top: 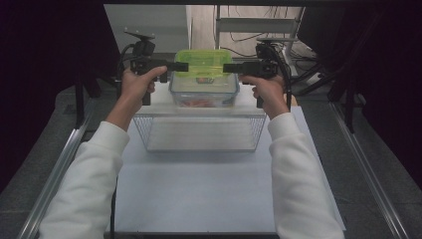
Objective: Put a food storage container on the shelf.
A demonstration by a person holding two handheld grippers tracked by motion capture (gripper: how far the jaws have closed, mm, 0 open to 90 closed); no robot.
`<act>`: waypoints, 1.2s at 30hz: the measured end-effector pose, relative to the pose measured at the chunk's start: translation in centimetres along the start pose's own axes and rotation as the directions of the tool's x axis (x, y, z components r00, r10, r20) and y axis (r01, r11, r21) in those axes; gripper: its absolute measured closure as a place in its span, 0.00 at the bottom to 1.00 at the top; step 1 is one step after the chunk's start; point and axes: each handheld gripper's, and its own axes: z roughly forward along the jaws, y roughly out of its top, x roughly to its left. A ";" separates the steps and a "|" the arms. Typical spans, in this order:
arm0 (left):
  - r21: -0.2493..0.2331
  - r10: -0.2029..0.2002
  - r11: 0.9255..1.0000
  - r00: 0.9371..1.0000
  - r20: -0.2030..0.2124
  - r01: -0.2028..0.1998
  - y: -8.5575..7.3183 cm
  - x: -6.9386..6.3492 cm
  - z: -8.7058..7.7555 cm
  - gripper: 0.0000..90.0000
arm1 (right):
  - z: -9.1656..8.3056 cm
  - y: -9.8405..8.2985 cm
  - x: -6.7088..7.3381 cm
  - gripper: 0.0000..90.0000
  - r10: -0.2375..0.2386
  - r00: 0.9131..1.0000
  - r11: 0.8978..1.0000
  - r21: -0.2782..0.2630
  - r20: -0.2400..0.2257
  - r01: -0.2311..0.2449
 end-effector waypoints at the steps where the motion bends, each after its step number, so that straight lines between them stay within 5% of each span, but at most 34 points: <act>1: 0.001 0.006 1.000 1.000 0.001 -0.006 0.0 0.0 0.0 0.44 | -0.1 -0.1 0.1 0.66 -0.003 1.000 1.000 -0.001 0.006 0.003; 14: -0.024 0.014 1.000 0.999 -0.039 -0.015 0.0 -0.3 -1.1 0.27 | -1.5 0.0 0.2 0.46 -0.001 1.000 0.999 -0.039 0.015 0.002; 22: -0.017 0.038 0.999 0.999 0.012 -0.038 -1.3 -0.7 -3.4 0.27 | -3.5 -0.6 0.5 0.41 -0.002 1.000 1.000 -0.022 -0.021 0.002; 36: 0.033 0.134 0.990 0.990 0.039 -0.135 -8.3 -2.1 -7.6 0.25 | -8.4 -5.7 1.0 0.38 -0.071 0.995 0.997 0.032 -0.064 0.073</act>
